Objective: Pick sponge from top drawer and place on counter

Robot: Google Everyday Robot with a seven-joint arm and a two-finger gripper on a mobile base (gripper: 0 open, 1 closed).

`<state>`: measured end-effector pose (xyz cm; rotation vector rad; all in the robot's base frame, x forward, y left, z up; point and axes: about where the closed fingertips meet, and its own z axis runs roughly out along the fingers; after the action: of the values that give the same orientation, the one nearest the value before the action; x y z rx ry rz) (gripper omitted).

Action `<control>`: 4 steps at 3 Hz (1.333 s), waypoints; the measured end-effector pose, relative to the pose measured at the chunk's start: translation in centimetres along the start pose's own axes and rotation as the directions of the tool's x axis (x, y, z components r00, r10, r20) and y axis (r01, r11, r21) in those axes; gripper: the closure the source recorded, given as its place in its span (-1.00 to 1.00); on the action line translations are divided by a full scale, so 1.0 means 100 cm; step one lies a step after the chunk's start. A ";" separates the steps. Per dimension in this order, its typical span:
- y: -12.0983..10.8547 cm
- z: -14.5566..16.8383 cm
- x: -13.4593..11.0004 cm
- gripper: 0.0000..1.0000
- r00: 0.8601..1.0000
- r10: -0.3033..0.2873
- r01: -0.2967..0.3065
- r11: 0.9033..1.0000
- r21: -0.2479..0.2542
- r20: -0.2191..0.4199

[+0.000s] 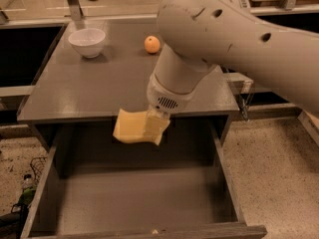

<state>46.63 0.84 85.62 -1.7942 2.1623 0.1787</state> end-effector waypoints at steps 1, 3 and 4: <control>-0.021 -0.016 -0.002 1.00 1.000 0.005 -0.005 1.000 0.027 0.007; -0.094 -0.006 -0.018 1.00 0.999 0.019 -0.018 0.999 0.029 -0.032; -0.098 -0.007 -0.021 1.00 0.999 0.018 -0.017 0.999 0.033 -0.029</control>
Offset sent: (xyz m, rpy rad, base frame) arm 0.0756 -0.0101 0.0226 -0.0036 -0.0106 -0.0191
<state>56.41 0.63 88.06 -1.7709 2.1887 0.1218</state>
